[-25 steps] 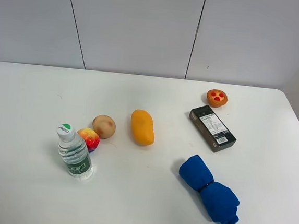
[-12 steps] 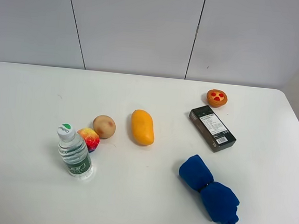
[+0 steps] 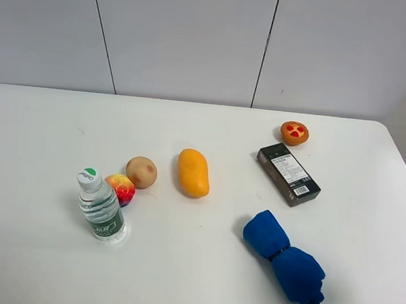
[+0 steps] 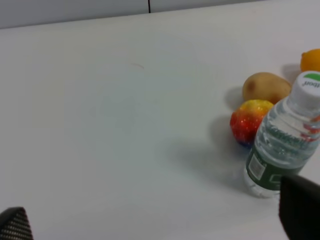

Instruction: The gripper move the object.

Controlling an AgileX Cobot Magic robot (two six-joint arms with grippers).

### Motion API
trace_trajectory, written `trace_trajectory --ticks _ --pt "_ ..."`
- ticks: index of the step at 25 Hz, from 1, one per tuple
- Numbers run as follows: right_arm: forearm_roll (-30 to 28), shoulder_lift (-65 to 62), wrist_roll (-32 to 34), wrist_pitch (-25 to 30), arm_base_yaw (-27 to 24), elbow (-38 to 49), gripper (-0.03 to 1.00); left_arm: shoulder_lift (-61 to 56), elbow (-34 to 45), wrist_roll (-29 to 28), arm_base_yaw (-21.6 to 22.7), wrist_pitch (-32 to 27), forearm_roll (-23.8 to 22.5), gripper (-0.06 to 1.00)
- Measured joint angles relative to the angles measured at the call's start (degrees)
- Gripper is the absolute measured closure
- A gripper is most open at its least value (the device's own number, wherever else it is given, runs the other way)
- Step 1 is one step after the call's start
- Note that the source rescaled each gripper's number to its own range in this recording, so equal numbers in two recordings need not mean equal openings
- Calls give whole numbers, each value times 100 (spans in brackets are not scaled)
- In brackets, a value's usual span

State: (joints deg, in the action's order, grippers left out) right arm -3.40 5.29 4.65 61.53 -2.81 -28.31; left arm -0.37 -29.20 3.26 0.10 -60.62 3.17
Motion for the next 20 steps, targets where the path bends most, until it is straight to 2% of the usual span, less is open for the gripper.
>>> trace_trajectory --ticks 12,16,20 --pt "-111 0 171 -66 0 0 12 0 0 0 0 0 0 -6" --pt "50 0 -52 -66 0 0 1 0 0 0 0 0 0 -6" --pt "271 0 -383 -66 0 0 -3 0 0 0 0 0 0 -6"
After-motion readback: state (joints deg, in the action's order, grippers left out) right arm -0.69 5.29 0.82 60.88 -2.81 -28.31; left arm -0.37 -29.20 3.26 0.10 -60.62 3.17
